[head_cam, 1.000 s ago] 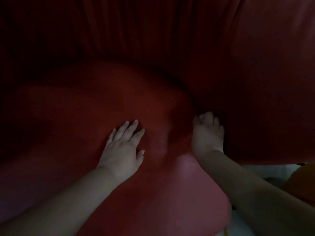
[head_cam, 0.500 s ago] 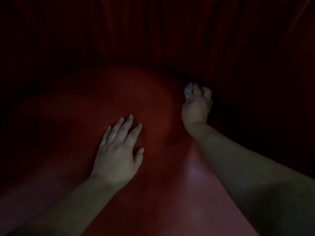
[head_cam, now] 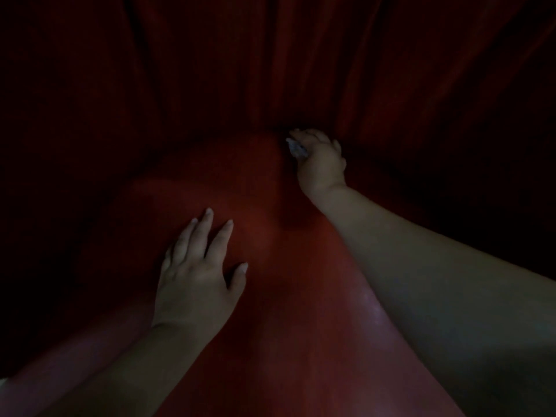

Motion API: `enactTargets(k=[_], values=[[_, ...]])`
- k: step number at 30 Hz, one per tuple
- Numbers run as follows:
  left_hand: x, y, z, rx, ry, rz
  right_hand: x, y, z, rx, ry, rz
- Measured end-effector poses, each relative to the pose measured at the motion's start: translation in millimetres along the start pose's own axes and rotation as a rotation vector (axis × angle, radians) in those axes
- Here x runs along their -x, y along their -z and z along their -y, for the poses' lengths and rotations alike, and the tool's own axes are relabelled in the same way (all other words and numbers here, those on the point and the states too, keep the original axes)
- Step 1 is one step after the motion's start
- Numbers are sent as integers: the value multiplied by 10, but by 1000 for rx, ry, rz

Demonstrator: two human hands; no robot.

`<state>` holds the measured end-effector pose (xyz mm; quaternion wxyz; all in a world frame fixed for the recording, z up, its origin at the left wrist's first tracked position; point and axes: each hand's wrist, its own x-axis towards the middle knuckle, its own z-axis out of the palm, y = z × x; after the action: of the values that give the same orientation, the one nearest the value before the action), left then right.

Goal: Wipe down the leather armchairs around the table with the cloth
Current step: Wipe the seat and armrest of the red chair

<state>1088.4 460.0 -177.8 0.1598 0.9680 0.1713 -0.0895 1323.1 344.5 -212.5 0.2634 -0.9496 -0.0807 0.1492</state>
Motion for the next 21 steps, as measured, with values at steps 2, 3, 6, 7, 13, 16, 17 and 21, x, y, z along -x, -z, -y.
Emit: enactTargets(k=[2,3,6,7,13,16,17,21], values=[[10,-14,71,33,46,-7,47,-33,98,3,102,31],[23,-27,94,13,49,-7,97,-46,147,6,159,26],[51,-26,121,25,67,-18,256,-108,237,-12,242,60],[72,-44,135,23,72,-23,306,-129,261,-32,269,78],[75,-17,178,35,77,55,893,-82,141,-213,334,211],[126,67,207,30,64,102,1334,30,31,-325,268,250],[158,142,200,18,65,120,1467,91,12,-325,227,238],[333,483,164,-34,32,144,1872,362,-19,-523,-79,48]])
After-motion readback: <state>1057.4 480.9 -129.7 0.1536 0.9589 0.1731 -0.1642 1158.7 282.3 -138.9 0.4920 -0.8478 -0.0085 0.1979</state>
